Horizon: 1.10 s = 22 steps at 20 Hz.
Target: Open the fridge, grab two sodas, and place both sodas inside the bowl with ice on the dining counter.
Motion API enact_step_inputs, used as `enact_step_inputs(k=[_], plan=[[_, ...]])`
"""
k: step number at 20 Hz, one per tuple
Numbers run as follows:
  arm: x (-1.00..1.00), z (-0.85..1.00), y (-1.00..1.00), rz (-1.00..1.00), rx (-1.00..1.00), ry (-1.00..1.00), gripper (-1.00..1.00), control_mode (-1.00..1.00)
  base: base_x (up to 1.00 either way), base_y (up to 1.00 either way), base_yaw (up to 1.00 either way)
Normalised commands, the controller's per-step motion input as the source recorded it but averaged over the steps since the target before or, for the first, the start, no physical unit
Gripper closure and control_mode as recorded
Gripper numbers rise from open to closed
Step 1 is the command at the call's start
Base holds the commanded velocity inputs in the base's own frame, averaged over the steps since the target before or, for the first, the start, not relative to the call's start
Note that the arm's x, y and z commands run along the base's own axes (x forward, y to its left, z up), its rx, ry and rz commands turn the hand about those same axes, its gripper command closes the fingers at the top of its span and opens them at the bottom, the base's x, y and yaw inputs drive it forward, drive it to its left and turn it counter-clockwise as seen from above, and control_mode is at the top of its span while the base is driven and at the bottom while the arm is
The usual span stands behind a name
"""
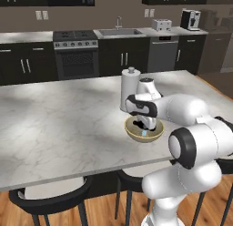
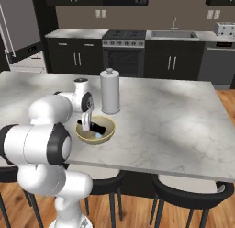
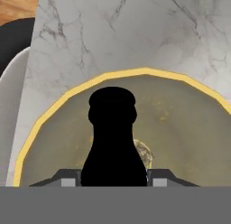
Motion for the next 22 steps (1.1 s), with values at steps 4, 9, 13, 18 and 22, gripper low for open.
enact_step_inputs(k=[4, 9, 13, 18, 22], plan=[[-0.11, 0.27, -0.06, 0.0, 0.0, -0.08, 1.0, -1.0, 0.0, 0.0, 0.0], [0.02, -0.05, -0.01, 0.0, 0.0, -0.01, 1.0, -1.0, 0.0, 0.0, 0.0], [0.23, -0.14, 0.0, 0.0, 0.01, 0.0, 1.0, -1.0, 0.0, 0.0, 0.0], [0.29, -0.02, 0.0, 0.01, 0.02, 0.0, 1.0, -1.0, 0.0, 0.0, 0.0], [0.11, -0.09, 0.0, 0.02, 0.01, 0.0, 1.0, -1.0, 0.0, 0.0, 0.0]])
